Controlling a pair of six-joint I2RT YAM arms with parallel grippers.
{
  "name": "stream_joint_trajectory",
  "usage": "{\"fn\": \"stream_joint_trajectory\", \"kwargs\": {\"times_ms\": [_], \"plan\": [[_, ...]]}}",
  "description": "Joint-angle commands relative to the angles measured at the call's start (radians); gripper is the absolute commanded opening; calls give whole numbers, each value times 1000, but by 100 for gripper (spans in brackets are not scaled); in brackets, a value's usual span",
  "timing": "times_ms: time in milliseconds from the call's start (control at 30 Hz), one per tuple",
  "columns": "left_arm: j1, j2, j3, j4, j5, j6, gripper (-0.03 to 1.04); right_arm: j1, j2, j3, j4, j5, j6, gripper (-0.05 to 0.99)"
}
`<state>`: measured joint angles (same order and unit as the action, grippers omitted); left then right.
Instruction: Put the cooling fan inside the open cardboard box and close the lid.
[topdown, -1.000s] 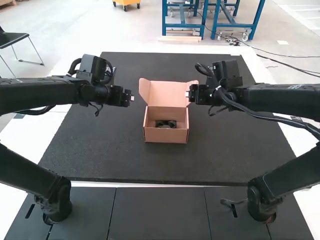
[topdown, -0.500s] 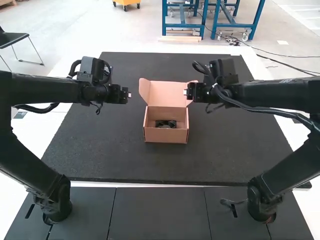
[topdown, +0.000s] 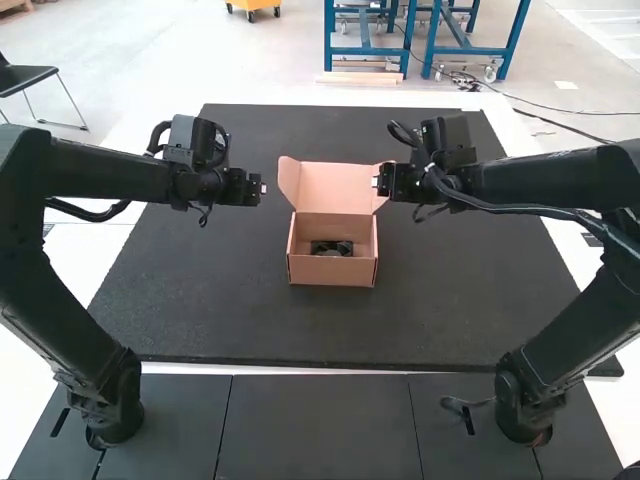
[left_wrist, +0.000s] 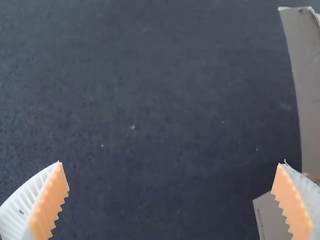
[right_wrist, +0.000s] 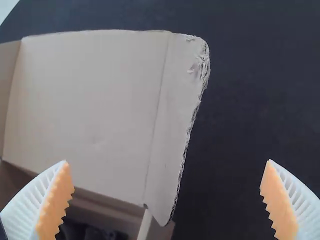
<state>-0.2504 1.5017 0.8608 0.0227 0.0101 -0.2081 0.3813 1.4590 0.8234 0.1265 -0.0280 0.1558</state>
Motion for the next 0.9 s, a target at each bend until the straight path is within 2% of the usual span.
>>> {"fn": "stream_joint_trajectory", "kwargs": {"times_ms": [0, 500, 700, 867], "plan": [[3, 14, 53, 17, -16, -10, 96, -18, 9, 40, 10, 8, -10, 85], [-3, 103, 142, 37, -9, -10, 96, -18, 52, 68, 21, -1, -16, 84], [-6, 109, 156, 36, 25, -11, 96, -18, 69, 85, 25, -3, -16, 84], [-29, 107, 165, 33, 57, -11, 96, -18, 87, 99, 32, -6, -18, 84]]}}
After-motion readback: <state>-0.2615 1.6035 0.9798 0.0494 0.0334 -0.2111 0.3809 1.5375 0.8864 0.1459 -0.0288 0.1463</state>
